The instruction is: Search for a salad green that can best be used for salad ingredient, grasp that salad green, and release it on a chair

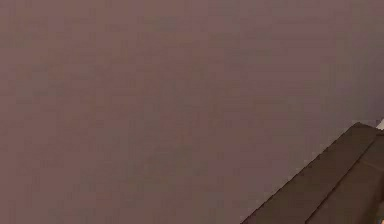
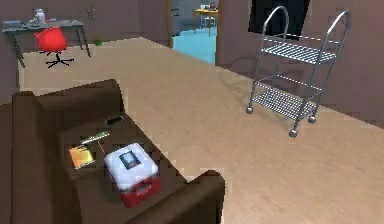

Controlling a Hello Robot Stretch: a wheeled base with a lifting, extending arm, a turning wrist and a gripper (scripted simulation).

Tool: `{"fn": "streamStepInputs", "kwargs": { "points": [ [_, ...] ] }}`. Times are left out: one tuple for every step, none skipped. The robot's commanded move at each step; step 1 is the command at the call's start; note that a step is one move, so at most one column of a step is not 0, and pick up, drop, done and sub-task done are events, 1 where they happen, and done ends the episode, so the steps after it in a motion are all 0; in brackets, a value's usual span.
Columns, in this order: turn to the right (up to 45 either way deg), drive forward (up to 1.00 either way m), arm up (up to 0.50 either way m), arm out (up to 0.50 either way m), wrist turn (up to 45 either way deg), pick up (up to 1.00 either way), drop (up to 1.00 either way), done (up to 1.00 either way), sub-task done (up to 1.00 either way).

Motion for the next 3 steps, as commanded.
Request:
{"fn": "streamStepInputs", "kwargs": {
  "points": [
    [-45.0,0.00,0.00,0.00,0.0,0.00,0.00,0.00,0.00],
    [-45.0,0.00,0.00,0.00,0.0,0.00,0.00,0.00,0.00],
    [-45.0,0.00,0.00,0.00,0.0,0.00,0.00,0.00,0.00]
  ]
}}
